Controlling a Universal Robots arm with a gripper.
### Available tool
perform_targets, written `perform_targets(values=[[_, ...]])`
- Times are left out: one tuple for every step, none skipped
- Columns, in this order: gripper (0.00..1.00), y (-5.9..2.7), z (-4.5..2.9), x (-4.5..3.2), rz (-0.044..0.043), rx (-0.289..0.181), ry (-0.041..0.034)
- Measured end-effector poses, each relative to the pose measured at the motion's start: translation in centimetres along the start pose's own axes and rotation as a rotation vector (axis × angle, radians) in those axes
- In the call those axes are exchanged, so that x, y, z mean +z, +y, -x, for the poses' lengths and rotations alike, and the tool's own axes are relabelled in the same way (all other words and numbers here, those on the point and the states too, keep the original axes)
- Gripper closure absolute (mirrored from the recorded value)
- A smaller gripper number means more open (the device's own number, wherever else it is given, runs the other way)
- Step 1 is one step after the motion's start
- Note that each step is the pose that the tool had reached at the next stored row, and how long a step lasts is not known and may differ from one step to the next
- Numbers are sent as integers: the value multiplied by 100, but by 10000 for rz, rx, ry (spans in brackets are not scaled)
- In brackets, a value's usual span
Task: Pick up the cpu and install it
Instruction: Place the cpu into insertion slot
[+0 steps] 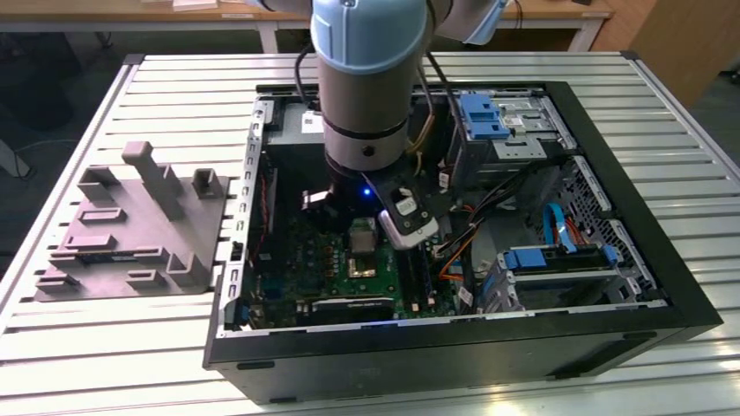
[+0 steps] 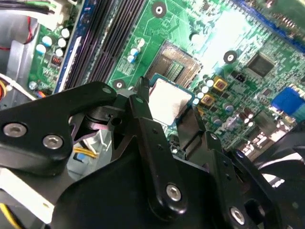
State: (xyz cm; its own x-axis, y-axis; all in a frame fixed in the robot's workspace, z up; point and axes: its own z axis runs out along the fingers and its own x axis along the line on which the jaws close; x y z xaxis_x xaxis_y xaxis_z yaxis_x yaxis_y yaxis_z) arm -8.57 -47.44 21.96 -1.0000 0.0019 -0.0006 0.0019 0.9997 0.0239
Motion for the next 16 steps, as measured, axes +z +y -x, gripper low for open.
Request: perform_targets(values=[[53,-4,0,6,-57,0,4],[53,-7,0,16,-92,-2,7],[53,-14,0,33,-98,-12,16],[53,-24,0,50,-99,-44,27],[53,-34,0,70,-97,-83,31],[53,-48,0,88,-97,-93,31],[53,-63,0,105,-98,-94,33],[53,-76,0,123,-97,-93,32],[53,-84,0,141,-95,-93,32],[53,-86,0,160,-94,-92,31],[53,-87,-1,176,-96,-91,32],[53,-88,-1,194,-97,-90,32],[53,-90,0,211,-96,-91,31],[53,-95,0,221,-98,-91,33],[53,-96,0,230,-97,-92,32],[53,-97,0,255,-97,-91,32]])
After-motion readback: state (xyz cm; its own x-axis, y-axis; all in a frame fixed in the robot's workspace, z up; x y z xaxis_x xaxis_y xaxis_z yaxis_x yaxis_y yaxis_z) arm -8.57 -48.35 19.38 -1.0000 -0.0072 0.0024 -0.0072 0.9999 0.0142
